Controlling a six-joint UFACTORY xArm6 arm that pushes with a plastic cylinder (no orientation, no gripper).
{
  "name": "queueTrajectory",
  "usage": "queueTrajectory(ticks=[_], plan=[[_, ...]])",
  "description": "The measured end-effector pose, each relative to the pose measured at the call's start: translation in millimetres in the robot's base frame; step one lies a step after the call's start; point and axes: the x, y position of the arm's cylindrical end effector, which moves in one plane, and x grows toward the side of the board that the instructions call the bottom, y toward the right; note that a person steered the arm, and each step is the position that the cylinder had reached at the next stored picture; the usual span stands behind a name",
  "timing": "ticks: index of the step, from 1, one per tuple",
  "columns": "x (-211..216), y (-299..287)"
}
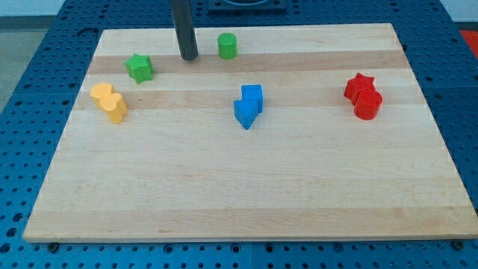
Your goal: Move green star to the green circle
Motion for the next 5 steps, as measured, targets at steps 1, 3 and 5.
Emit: queueTrajectory(ticks=[1, 3, 5], plan=[[-10, 35], [-32, 91], [71, 37]])
